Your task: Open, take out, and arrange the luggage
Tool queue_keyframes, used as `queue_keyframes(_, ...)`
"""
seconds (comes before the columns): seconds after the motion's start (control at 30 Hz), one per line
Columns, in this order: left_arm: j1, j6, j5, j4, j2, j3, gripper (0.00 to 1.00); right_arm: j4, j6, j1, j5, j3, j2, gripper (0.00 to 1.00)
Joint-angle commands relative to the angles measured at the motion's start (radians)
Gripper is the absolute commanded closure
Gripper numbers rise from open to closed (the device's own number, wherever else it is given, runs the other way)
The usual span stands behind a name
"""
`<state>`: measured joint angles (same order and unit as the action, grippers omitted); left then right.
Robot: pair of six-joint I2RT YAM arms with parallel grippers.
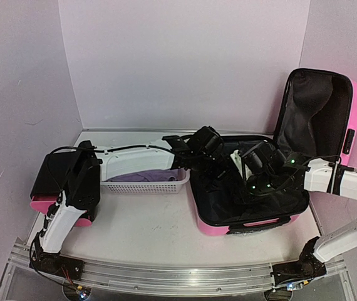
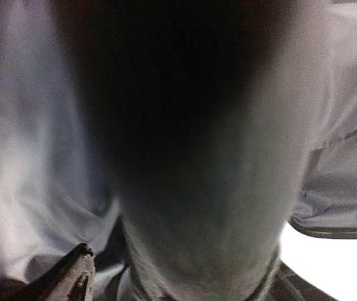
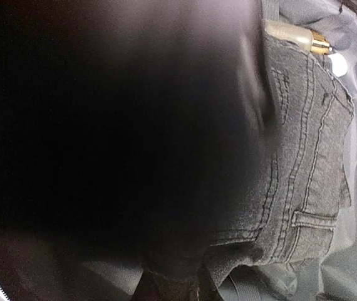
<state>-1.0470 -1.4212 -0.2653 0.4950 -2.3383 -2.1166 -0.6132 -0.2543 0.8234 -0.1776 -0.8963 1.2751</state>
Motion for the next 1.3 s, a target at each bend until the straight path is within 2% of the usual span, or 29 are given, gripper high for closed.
queue_keyframes(0.0,-0.025,0.024,0.024,-0.024,-0.028,-0.101,0.22,0.104,0.015,0.003,-0.008,-0.054,-0.015,1.0)
queue_keyframes(0.07,-0.03,0.035,0.039,-0.024,-0.049,-0.131,0.31,0.105,0.015,0.003,-0.008,-0.056,-0.014,1.0)
queue_keyframes(0.3,-0.03,0.121,0.117,-0.025,-0.1,-0.186,0.53,0.105,0.012,0.001,-0.002,-0.065,-0.032,1.0)
queue_keyframes(0.43,-0.025,0.179,0.111,-0.033,-0.121,-0.216,0.76,0.1,-0.001,0.001,-0.001,-0.062,-0.054,1.0)
queue_keyframes(0.47,-0.024,0.207,0.113,-0.035,-0.119,-0.223,0.83,0.088,-0.012,0.001,-0.02,-0.063,-0.063,0.96)
queue_keyframes(0.5,-0.023,0.244,0.112,-0.034,-0.113,-0.234,0.9,0.065,-0.026,0.001,-0.049,-0.066,-0.078,0.86)
queue_keyframes(0.53,-0.021,0.298,0.114,-0.031,-0.103,-0.245,0.98,0.025,-0.041,0.001,-0.083,-0.072,-0.099,0.7)
queue_keyframes(0.6,-0.019,0.417,0.139,-0.015,-0.066,-0.255,1.0,-0.026,-0.068,0.001,-0.142,-0.081,-0.158,0.52)
queue_keyframes(0.63,-0.019,0.481,0.151,-0.01,-0.042,-0.253,1.0,-0.063,-0.078,0.001,-0.165,-0.085,-0.192,0.35)
queue_keyframes(0.67,-0.018,0.524,0.155,-0.004,-0.016,-0.243,1.0,-0.085,-0.083,0.002,-0.178,-0.09,-0.232,0.27)
queue_keyframes(0.77,-0.01,0.664,0.106,0.005,0.049,-0.233,1.0,-0.152,-0.087,0.001,-0.206,-0.116,-0.35,0.13)
queue_keyframes(0.87,0.006,0.776,0.061,0.05,0.095,-0.238,1.0,-0.211,-0.089,0.001,-0.234,-0.142,-0.419,0.08)
queue_keyframes(0.97,0.047,0.81,-0.042,0.085,0.126,-0.247,1.0,-0.244,-0.089,0.002,-0.25,-0.157,-0.439,0.08)
queue_keyframes(1.1,0.116,0.862,-0.131,0.162,0.176,-0.241,1.0,-0.259,-0.09,0.001,-0.257,-0.155,-0.411,0.07)
queue_keyframes(1.27,0.237,0.903,-0.284,0.179,0.256,-0.143,1.0,-0.261,-0.094,0.001,-0.255,-0.156,-0.348,0.03)
